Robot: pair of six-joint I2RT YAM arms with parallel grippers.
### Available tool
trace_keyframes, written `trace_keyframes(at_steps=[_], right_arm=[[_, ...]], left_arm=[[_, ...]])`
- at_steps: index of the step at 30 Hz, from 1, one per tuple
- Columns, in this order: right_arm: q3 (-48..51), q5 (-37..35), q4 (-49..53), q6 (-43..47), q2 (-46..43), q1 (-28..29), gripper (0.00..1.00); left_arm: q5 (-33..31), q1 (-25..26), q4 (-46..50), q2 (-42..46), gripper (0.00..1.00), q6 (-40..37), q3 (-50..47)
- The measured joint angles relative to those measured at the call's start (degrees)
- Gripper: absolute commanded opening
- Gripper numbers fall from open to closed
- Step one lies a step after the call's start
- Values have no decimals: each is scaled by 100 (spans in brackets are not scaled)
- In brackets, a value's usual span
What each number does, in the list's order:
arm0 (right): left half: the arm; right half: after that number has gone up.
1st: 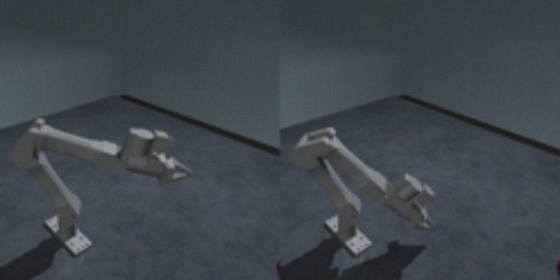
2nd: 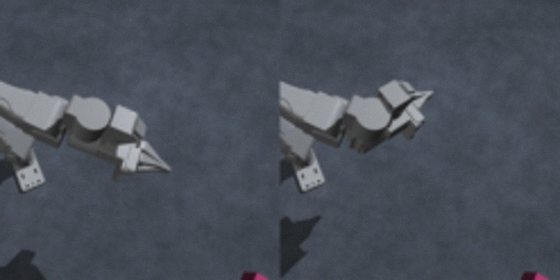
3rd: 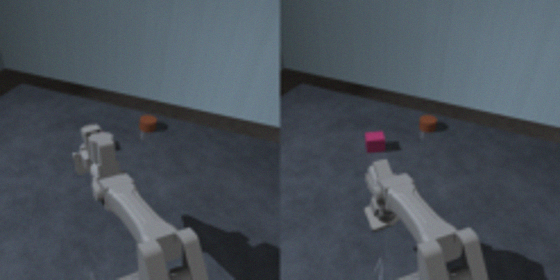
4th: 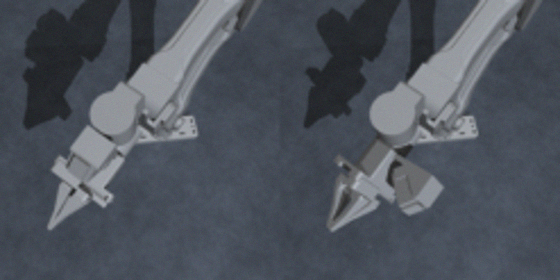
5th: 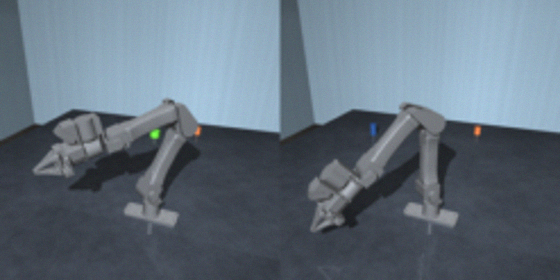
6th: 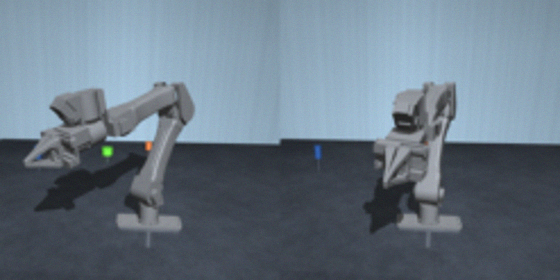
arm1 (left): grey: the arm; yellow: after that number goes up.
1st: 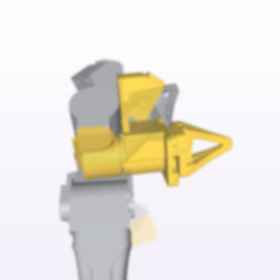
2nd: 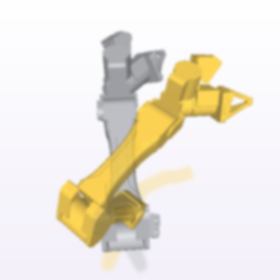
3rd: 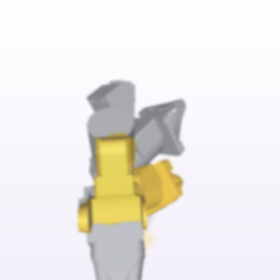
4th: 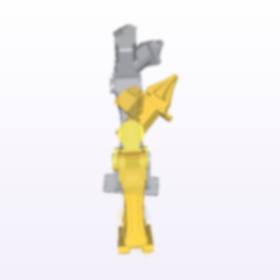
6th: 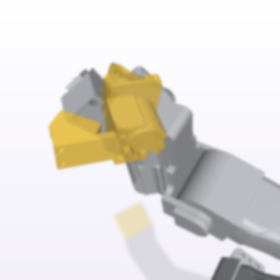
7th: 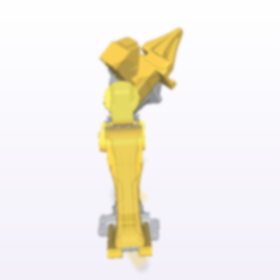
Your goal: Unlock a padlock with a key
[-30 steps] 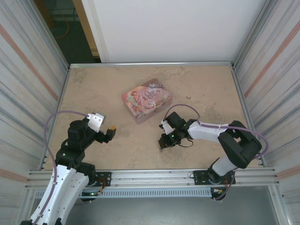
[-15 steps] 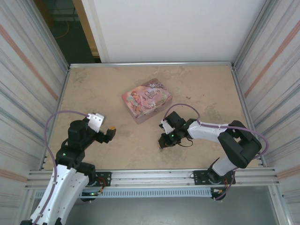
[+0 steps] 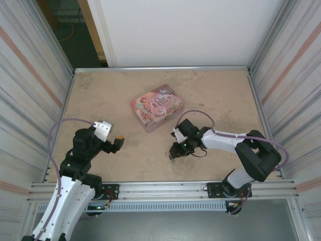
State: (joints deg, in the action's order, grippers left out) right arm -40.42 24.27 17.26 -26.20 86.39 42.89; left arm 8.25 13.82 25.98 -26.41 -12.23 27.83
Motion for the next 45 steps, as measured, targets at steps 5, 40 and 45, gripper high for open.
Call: trace_keyframes(at_steps=[5,40,45], right_arm=[[0,-149,85,15,-195,-9,38],[326,-1534,332,232,-3311,-1685,91],[358,-1725,319,385,-3526,-2203,99]], left_arm=[[0,0,0,0,99,0,0],[-68,0,2,-107,99,-2,0],[-92,0,0,-129,99,-2,0]])
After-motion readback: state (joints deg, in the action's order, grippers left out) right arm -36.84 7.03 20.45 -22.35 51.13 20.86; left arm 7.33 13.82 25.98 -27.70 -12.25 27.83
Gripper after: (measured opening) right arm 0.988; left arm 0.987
